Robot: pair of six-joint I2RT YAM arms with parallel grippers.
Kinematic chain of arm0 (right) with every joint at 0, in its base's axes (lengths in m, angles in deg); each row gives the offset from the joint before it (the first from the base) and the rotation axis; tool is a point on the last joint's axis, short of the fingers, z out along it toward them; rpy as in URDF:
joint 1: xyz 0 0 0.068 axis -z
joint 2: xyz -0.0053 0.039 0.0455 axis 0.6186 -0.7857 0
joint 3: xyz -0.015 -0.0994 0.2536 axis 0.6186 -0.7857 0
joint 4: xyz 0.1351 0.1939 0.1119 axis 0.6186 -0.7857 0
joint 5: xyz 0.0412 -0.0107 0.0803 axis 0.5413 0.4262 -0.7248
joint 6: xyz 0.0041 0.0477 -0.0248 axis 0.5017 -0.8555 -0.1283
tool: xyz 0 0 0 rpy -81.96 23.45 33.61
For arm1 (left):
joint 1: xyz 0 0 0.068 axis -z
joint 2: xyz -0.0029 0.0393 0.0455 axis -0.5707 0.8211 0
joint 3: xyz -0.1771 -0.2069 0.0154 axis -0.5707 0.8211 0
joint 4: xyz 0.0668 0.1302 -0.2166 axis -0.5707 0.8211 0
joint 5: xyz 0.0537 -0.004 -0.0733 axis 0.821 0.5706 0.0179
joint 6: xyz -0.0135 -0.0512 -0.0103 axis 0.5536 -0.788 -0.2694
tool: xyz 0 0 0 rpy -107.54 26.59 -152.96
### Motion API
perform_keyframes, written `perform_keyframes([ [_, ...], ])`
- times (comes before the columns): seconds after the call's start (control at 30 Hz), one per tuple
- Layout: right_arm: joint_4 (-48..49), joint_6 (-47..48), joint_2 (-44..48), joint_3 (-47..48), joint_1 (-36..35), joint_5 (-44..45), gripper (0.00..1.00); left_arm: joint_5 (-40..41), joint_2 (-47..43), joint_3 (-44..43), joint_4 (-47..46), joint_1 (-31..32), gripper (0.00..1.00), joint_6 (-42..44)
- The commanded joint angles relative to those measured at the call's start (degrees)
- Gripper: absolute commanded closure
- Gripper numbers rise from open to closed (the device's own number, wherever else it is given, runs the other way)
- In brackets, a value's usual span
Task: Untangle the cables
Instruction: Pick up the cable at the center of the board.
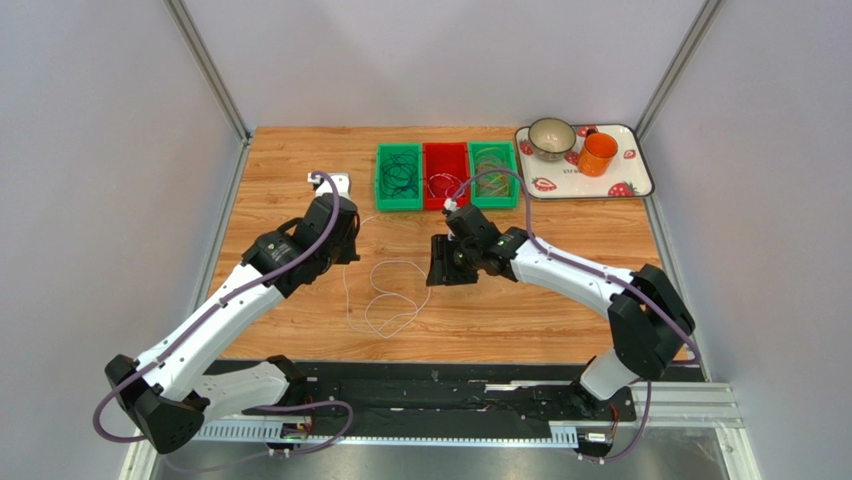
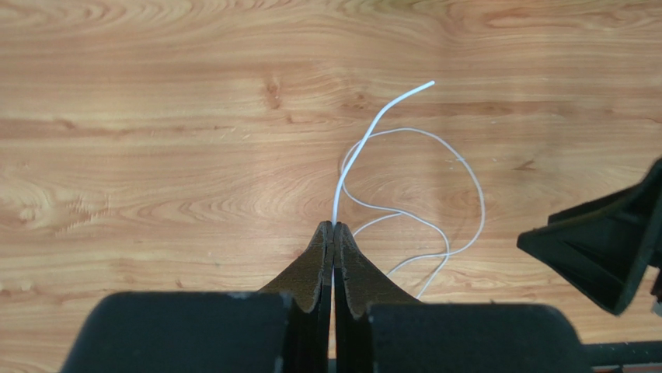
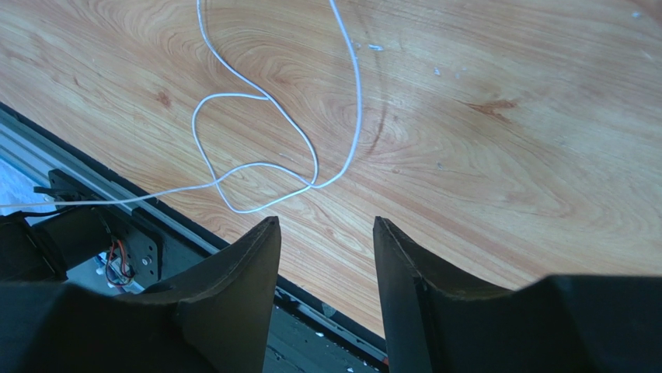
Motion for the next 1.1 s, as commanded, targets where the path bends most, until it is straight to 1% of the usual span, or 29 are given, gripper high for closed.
perform_keyframes([
  [0.0,-0.8,1.3,-2.9,5.6,-2.3,0.4,0.46,-3.6,1.3,3.8,-3.7,-4.3,1.00,-2.1],
  [0.1,-1.4,1.4,-5.6,6.7,-2.7,0.3,0.44,-5.8,3.4,5.5,-5.6,-6.3,1.00,-1.6],
  [0.23,-2.0,1.4,-8.8,8.0,-3.1,-0.3,0.41,-5.1,5.3,7.5,-6.7,-7.5,1.00,-2.0],
  [0.33,-3.4,1.7,-11.4,9.5,-3.9,-0.6,0.40,-6.1,5.6,10.0,-8.2,-8.1,1.00,-2.5],
  [0.5,-6.4,2.3,-16.2,13.2,-6.2,2.7,0.39,-7.1,4.3,13.1,-9.1,-8.9,1.00,-3.0],
  [0.63,-8.9,2.5,-19.5,15.8,-7.6,4.2,0.39,-6.8,3.1,13.6,-8.7,-9.2,1.00,-3.0],
  [0.77,-11.6,2.8,-21.9,18.4,-9.3,8.2,0.39,-6.9,1.7,14.0,-8.8,-9.7,1.00,-2.7],
  [0.8,-12.3,3.0,-22.5,19.0,-9.5,8.3,0.39,-7.2,1.6,14.2,-8.8,-9.8,1.00,-2.8],
  [0.87,-14.3,3.2,-24.0,20.5,-10.1,12.2,0.40,-7.4,1.1,14.5,-9.0,-9.8,1.00,-2.9],
  [1.03,-16.7,3.1,-26.1,22.2,-10.9,15.3,0.42,-7.6,0.5,14.9,-9.2,-9.8,1.00,-2.9],
  [1.07,-17.0,3.0,-26.3,22.3,-11.1,15.9,0.44,-7.7,0.2,15.0,-9.2,-9.8,1.00,-3.0],
])
